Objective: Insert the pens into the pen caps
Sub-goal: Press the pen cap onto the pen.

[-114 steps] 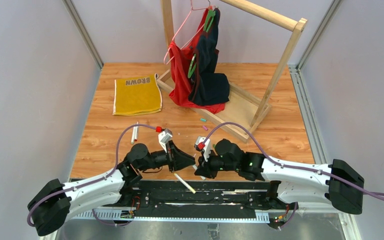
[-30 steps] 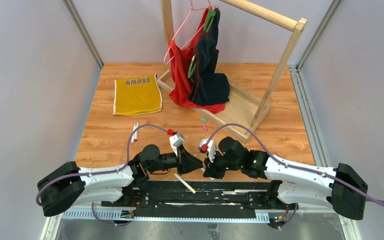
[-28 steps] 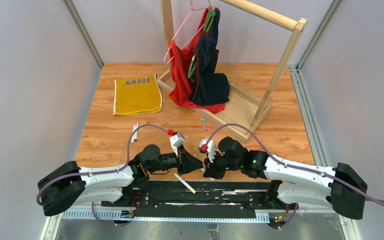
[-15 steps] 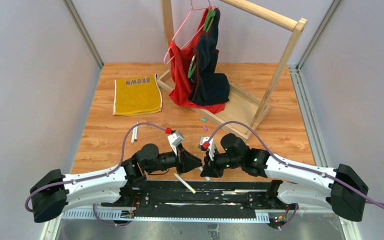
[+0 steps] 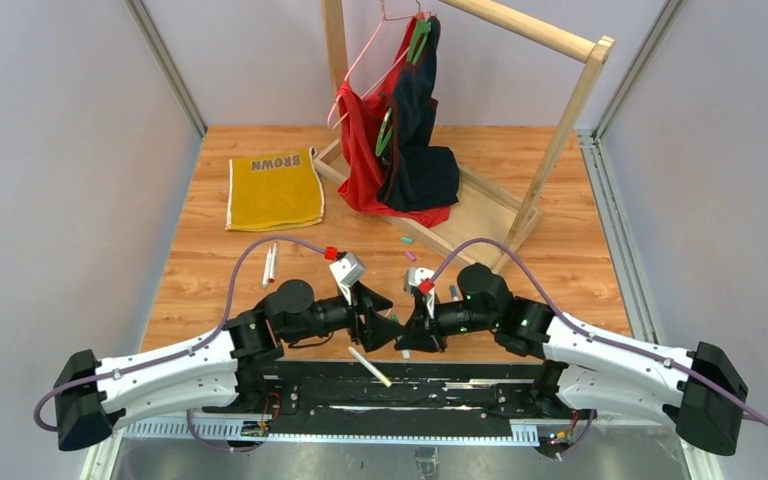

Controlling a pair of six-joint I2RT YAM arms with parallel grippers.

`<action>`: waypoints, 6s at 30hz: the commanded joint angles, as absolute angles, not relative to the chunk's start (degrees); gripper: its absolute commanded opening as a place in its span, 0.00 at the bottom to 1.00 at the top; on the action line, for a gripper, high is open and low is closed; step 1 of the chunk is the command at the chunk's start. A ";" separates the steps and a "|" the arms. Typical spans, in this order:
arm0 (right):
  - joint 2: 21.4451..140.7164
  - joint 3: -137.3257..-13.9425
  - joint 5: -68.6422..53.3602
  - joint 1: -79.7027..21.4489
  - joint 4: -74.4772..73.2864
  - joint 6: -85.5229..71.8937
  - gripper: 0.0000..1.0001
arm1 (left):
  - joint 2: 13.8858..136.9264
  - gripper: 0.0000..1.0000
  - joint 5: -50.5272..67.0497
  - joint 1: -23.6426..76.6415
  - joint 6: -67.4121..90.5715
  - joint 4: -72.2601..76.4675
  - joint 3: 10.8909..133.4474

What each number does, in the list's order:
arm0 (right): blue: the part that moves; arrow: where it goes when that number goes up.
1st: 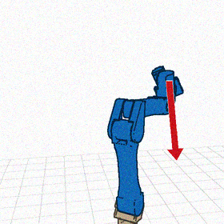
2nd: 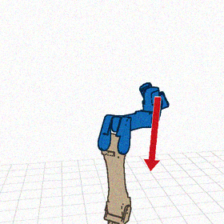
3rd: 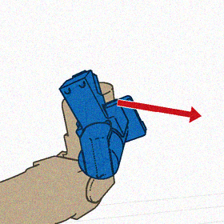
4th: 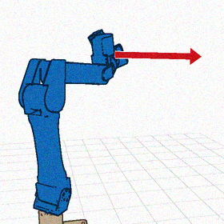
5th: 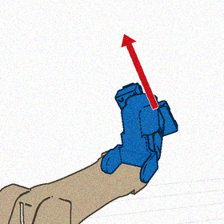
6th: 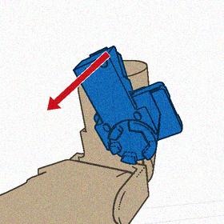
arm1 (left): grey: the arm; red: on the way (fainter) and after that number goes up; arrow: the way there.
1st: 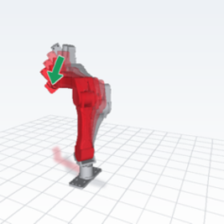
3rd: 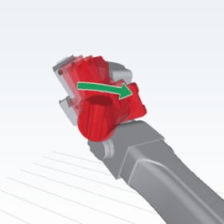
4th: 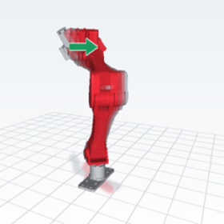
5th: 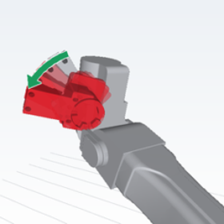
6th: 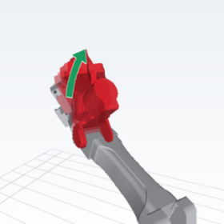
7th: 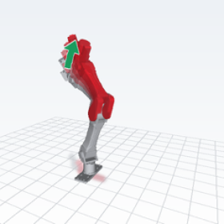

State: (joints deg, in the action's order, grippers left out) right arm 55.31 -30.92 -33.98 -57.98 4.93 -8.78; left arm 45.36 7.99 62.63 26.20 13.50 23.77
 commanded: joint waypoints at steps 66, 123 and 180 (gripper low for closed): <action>58.62 -34.90 -31.48 -56.26 12.55 -7.56 0.01 | 43.43 0.15 5.18 61.23 29.93 2.58 32.42; 67.61 -41.92 -15.64 -56.78 10.42 -9.26 0.01 | 41.51 0.64 -1.79 61.28 32.03 3.33 25.97; 58.76 -37.47 -28.55 -55.55 22.14 -27.16 0.01 | 40.00 0.07 5.14 61.26 31.64 39.32 14.07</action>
State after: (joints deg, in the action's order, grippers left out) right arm 58.89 -36.99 -28.38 -55.75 23.18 -27.53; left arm 39.83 5.61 61.01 30.26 35.92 12.23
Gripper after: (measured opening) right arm 0.132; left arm 0.190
